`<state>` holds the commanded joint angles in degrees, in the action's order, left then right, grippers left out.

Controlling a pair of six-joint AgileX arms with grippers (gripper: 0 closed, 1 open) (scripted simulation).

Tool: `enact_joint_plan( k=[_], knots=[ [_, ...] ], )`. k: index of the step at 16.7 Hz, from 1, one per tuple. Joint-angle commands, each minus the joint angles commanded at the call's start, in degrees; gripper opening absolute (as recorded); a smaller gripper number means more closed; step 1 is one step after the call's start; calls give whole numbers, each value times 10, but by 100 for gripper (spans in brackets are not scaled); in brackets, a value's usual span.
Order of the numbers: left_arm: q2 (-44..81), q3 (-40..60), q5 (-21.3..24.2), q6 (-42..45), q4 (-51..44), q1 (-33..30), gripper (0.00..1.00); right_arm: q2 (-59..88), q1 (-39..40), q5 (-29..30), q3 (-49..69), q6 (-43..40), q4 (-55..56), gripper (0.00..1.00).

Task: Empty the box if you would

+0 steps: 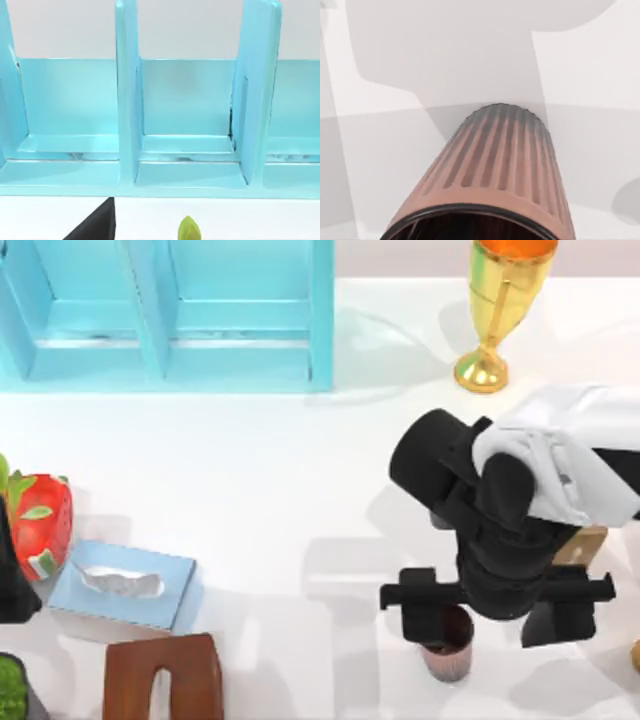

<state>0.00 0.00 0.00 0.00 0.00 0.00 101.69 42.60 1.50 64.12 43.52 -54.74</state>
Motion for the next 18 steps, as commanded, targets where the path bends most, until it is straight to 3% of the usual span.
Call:
enact_joint_plan(
  k=[10, 18],
  knots=[
    [0, 0, 0, 0, 0, 0, 100, -1, 0, 0, 9, 1, -10, 100],
    [0, 0, 0, 0, 0, 0, 100, -36, -1, 1, 160, 0, -206, 100]
  ],
)
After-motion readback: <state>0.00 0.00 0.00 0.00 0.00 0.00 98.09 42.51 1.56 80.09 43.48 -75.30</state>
